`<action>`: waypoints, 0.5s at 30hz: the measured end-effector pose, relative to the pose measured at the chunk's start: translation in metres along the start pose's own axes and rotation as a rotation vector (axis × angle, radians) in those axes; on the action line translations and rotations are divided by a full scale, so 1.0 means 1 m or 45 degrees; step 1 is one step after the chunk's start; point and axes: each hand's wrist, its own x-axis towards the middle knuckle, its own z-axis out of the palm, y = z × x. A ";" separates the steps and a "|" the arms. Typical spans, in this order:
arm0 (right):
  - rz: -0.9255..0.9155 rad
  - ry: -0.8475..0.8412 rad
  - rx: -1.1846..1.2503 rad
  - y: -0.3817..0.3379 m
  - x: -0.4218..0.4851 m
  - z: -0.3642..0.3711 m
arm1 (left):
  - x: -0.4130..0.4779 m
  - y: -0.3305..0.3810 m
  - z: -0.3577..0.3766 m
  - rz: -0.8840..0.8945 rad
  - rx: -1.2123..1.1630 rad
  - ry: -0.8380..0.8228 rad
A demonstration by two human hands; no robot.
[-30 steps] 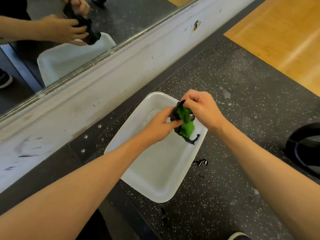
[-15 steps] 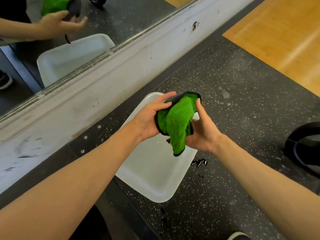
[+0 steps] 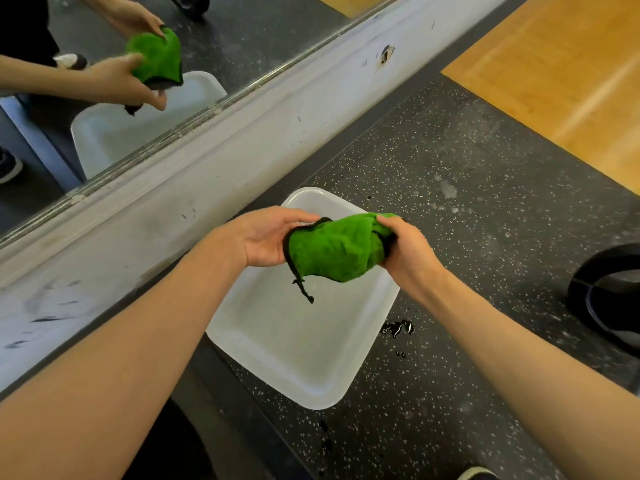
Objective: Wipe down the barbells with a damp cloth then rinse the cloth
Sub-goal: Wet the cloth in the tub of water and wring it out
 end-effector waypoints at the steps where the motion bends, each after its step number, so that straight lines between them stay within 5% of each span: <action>1: -0.001 0.002 0.000 -0.002 0.002 -0.002 | 0.001 0.003 -0.003 0.036 -0.038 -0.015; 5: -0.053 0.026 -0.121 -0.012 0.006 -0.010 | 0.009 0.001 -0.008 0.126 0.030 0.078; 10: -0.081 0.023 -0.322 -0.021 0.008 -0.018 | 0.022 -0.004 -0.015 0.401 0.185 0.517; 15: -0.196 0.163 -0.299 -0.022 0.011 -0.026 | 0.021 -0.001 -0.017 0.526 0.205 0.645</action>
